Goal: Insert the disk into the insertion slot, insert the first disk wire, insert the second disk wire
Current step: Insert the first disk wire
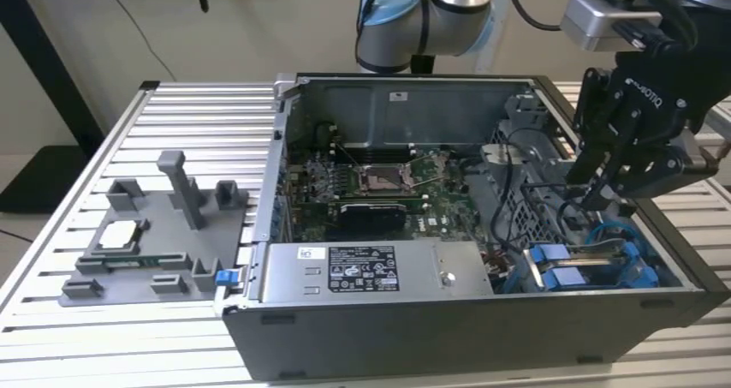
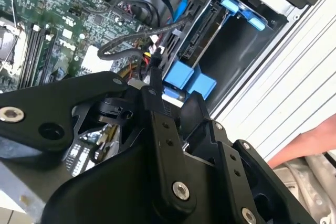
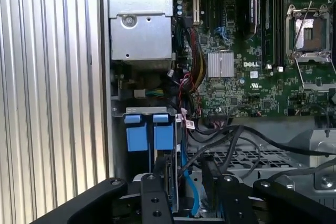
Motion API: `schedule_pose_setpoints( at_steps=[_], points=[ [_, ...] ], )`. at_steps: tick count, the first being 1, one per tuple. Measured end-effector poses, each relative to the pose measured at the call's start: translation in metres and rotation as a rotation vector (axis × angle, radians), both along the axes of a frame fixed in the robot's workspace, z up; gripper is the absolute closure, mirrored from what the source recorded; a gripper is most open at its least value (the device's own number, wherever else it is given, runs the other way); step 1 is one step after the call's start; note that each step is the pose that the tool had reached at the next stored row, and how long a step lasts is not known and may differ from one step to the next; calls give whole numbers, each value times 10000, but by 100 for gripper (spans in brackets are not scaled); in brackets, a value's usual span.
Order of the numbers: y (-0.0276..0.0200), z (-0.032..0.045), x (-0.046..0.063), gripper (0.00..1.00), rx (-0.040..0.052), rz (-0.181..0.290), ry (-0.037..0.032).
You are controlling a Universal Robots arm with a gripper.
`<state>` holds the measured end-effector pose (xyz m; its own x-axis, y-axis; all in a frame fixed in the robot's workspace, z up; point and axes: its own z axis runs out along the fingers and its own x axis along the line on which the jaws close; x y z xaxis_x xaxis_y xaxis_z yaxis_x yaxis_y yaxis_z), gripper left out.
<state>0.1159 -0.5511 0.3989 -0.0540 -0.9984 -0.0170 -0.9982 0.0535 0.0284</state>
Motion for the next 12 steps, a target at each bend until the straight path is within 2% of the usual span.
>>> schedule_pose_setpoints(
  at_steps=[2, 5, 12],
  points=[
    [15, -1, -8, 0, 18, 20, -34],
    [29, -15, -12, 0, 56, 103, -132],
    [41, -71, -13, 0, 248, 178, -305]
  ],
)
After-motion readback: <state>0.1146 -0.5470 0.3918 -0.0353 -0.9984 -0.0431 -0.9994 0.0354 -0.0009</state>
